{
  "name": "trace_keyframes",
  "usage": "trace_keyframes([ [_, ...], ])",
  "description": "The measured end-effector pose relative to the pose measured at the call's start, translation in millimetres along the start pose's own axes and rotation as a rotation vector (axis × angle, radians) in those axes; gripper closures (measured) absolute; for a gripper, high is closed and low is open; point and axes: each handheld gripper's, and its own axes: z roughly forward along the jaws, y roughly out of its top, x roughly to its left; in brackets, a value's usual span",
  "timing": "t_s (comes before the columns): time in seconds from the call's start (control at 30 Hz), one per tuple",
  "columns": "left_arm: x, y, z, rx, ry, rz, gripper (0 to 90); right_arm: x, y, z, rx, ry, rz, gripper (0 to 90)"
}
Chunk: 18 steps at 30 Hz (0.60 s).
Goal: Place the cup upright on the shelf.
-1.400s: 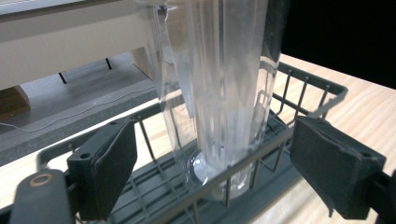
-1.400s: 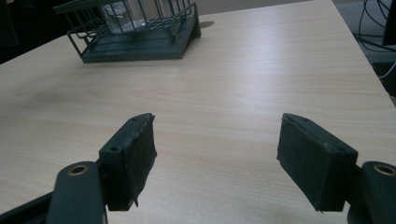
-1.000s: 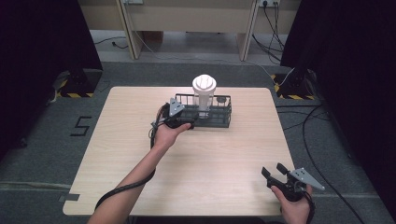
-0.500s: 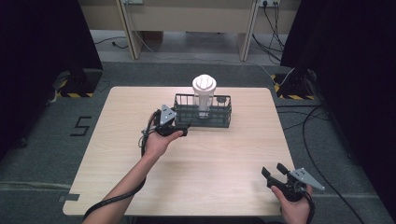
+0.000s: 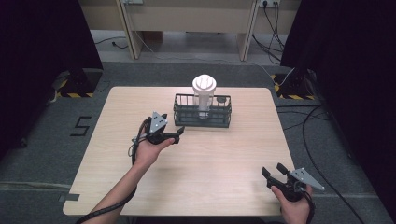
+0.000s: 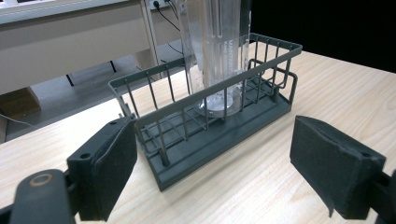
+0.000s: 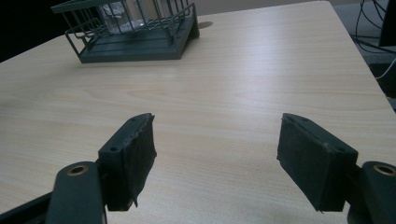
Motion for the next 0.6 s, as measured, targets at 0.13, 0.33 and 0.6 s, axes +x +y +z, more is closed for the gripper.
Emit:
trace_keyframes([
  [0.13, 1.2, -5.3, -6.8, 0.006, 0.001, 0.003, 14.5, 0.0, 0.0, 0.0, -0.001, -0.001, 0.0, 27.9],
  [0.33, 5.5, -14.4, -18.0, 0.009, 0.012, -0.005, 14.5, 0.0, -0.1, -0.1, -0.001, -0.001, -0.001, 27.9],
  [0.6, 11.1, -29.3, -37.1, 0.016, 0.031, -0.011, 14.6, 0.4, 0.0, 0.0, 0.0, -0.002, -0.001, 27.9],
])
